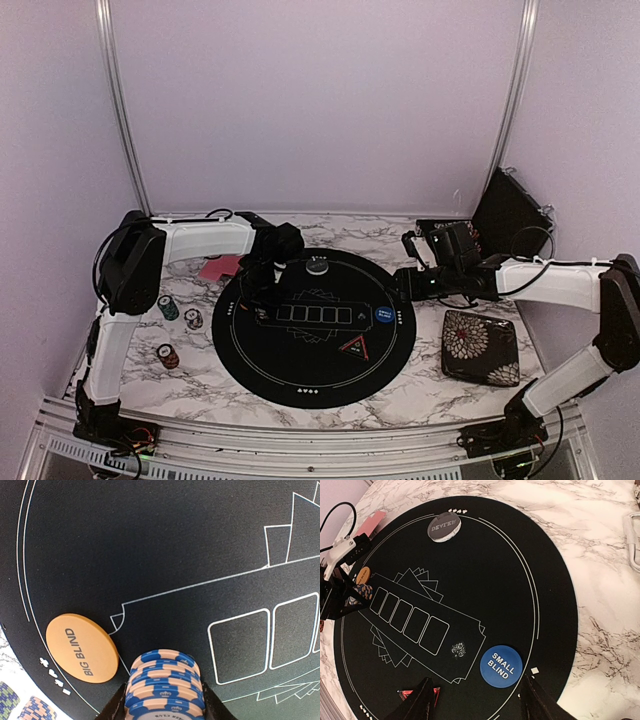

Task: Distribute texas hold em gaming equipment
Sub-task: Place the poker chips pile at the big blind area.

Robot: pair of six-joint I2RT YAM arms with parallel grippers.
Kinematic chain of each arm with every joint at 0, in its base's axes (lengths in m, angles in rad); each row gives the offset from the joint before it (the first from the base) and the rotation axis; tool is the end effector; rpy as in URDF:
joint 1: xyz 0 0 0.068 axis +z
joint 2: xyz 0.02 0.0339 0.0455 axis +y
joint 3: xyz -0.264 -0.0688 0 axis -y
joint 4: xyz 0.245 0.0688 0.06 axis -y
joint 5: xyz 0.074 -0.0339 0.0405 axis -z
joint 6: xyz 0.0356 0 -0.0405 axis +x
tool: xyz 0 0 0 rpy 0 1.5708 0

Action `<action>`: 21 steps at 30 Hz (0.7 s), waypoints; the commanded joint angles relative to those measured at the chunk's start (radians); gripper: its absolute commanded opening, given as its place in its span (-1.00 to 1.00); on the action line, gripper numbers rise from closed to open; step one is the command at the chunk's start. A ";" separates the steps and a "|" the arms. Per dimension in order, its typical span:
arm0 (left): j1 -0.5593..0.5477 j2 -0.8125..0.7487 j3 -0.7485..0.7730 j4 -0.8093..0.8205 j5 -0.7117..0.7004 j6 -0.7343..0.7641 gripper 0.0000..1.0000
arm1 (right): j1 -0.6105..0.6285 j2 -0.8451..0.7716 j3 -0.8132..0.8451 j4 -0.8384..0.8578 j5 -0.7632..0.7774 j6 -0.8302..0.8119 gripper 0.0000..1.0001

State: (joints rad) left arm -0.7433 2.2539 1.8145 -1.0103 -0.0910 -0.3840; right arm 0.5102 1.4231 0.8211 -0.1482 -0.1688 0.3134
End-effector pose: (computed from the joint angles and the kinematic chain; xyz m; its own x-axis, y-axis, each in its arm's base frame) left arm 0.3314 -0.3002 0.1597 -0.9271 0.3454 -0.1458 0.3435 0.9383 0.0384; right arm 0.2561 0.1502 0.2110 -0.7475 -0.0700 -0.6606 -0.3766 0.8639 0.3345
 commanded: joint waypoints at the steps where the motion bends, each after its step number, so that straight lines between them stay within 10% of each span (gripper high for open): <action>1: 0.006 -0.034 0.001 -0.005 -0.014 0.008 -0.13 | -0.009 0.007 0.034 0.022 -0.008 -0.005 0.12; 21: 0.010 -0.037 0.008 -0.004 -0.004 0.015 0.10 | -0.010 0.005 0.038 0.014 -0.011 -0.009 0.13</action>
State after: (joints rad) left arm -0.7383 2.2539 1.8145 -1.0077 -0.0906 -0.3771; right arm 0.5102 1.4231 0.8211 -0.1482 -0.1745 0.3130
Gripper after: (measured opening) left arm 0.534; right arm 0.563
